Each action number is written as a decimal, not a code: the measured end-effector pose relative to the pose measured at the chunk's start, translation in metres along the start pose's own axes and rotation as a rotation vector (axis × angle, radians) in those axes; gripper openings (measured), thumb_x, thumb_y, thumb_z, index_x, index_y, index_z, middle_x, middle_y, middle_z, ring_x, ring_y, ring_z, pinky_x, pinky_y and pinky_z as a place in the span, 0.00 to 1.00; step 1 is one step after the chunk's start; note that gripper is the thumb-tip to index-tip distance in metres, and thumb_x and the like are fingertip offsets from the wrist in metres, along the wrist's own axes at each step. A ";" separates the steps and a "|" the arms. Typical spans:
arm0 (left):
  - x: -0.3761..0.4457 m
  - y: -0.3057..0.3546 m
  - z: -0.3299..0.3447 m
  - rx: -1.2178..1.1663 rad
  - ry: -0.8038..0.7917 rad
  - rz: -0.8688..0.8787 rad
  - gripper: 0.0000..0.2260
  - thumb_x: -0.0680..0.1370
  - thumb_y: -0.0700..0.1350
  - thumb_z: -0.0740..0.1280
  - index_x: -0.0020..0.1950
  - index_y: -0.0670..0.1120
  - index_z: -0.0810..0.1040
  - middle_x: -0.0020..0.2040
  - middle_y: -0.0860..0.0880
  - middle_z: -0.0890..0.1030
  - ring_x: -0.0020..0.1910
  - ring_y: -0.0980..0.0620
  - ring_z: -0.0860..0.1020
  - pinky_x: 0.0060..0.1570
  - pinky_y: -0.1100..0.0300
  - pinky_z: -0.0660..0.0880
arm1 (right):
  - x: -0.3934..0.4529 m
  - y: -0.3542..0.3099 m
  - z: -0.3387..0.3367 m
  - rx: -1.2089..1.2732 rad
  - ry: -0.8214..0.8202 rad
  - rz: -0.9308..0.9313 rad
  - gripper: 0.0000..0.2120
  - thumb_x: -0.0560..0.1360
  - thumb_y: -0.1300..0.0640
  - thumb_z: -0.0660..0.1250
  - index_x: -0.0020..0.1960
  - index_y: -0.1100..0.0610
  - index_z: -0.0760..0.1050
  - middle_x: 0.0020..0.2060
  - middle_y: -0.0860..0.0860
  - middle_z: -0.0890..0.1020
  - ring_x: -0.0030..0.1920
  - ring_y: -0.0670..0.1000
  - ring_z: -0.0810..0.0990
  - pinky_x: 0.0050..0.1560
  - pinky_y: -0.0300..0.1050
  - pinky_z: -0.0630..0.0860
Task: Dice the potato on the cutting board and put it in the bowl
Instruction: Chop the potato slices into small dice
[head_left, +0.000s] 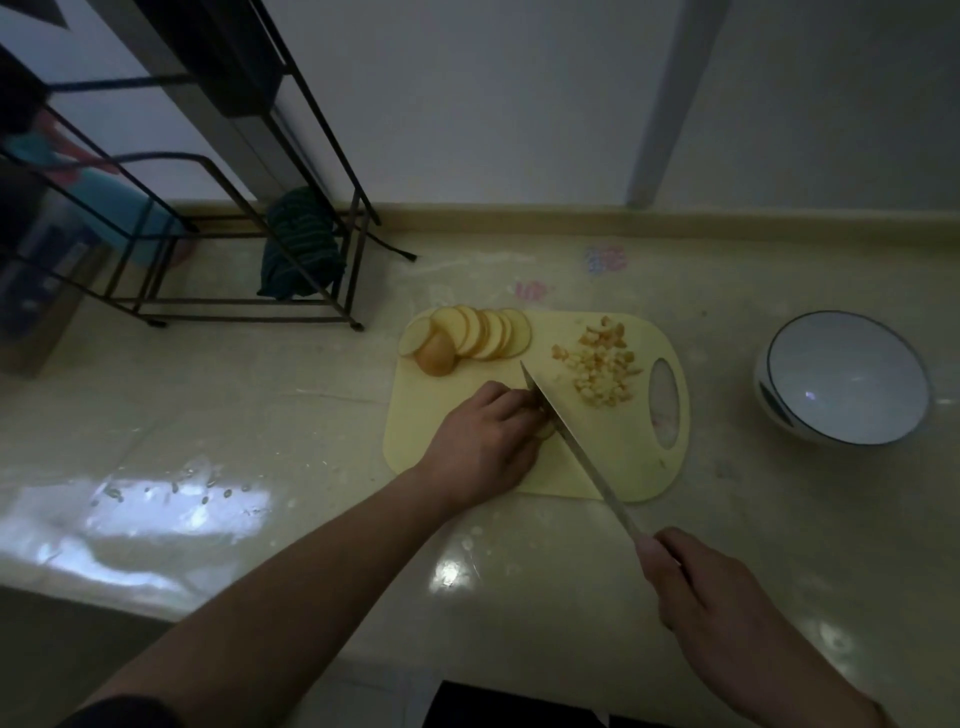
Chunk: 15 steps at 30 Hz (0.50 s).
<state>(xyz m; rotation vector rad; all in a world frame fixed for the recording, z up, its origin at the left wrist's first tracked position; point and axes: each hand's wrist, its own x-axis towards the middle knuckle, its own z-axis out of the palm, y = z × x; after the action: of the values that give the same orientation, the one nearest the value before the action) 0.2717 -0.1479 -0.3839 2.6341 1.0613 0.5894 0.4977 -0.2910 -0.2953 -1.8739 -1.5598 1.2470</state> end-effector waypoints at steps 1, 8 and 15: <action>0.000 -0.001 -0.001 -0.002 0.001 0.000 0.12 0.77 0.44 0.68 0.58 0.42 0.83 0.56 0.44 0.81 0.49 0.42 0.77 0.50 0.53 0.75 | 0.000 0.000 0.000 0.003 -0.002 0.000 0.29 0.73 0.30 0.48 0.35 0.53 0.69 0.32 0.50 0.79 0.33 0.48 0.77 0.37 0.42 0.69; -0.001 -0.002 0.001 -0.016 -0.012 -0.012 0.11 0.77 0.45 0.68 0.58 0.43 0.83 0.55 0.44 0.81 0.48 0.43 0.76 0.48 0.52 0.76 | 0.001 -0.001 0.002 -0.040 -0.028 0.039 0.25 0.69 0.32 0.47 0.36 0.53 0.67 0.35 0.47 0.80 0.34 0.48 0.76 0.39 0.45 0.70; 0.000 -0.001 0.000 -0.040 -0.004 -0.004 0.13 0.75 0.42 0.70 0.59 0.43 0.83 0.58 0.44 0.81 0.47 0.43 0.77 0.49 0.52 0.75 | 0.016 -0.001 0.007 -0.088 -0.041 0.006 0.24 0.73 0.34 0.45 0.39 0.51 0.68 0.31 0.52 0.78 0.35 0.48 0.77 0.41 0.49 0.70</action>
<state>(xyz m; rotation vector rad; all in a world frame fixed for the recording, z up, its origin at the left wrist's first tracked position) 0.2713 -0.1467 -0.3845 2.5967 1.0423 0.5979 0.4911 -0.2776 -0.3038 -1.9199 -1.6567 1.2447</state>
